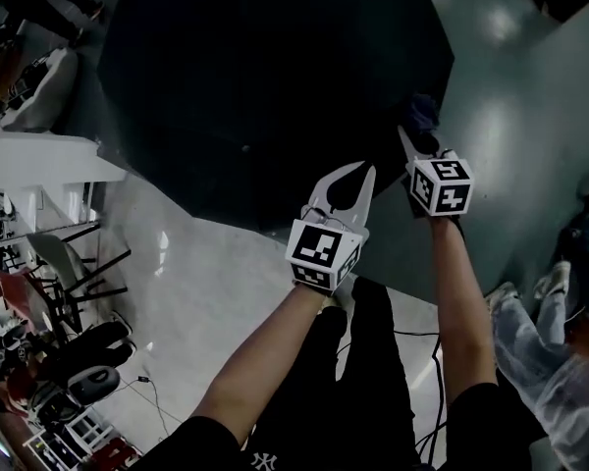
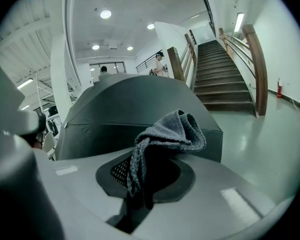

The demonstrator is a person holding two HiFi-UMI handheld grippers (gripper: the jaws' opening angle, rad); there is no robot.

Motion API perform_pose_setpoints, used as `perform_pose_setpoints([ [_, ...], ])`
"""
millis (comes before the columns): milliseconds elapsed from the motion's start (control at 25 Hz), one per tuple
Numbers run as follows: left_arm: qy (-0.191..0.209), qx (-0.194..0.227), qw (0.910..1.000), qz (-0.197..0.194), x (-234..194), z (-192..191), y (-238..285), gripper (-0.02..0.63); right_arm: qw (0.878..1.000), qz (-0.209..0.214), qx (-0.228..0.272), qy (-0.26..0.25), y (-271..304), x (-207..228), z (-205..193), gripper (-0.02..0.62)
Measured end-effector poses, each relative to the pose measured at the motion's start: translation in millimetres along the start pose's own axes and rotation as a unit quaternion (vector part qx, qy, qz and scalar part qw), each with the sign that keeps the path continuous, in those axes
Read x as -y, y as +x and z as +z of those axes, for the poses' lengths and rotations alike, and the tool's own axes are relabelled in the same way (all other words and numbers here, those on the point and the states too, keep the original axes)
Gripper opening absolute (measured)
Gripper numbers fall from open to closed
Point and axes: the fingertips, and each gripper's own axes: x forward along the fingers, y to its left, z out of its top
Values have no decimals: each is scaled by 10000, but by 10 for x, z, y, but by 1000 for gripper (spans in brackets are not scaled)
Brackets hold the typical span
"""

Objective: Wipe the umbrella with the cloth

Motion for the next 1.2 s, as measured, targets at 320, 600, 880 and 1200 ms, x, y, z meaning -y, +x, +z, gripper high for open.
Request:
perform_pose_setpoints([
  [320,-23,128,9991,416,-280,70,-731,2,9996,211,73,-179,-158,-1041,71,78],
  [600,-116,256,9972,695,-555,136,-1200,2,9972,667,-18,-342,-13,-1884,115,78],
  [880,-128,340,9953,893,-739,137,-1579,2,9934,1117,-6,-260,73,-2465,111,78],
  [1200,-121,470,9934,1036,-876,211,-1862,2,9849,1724,136,10,88,-2915,153,78],
])
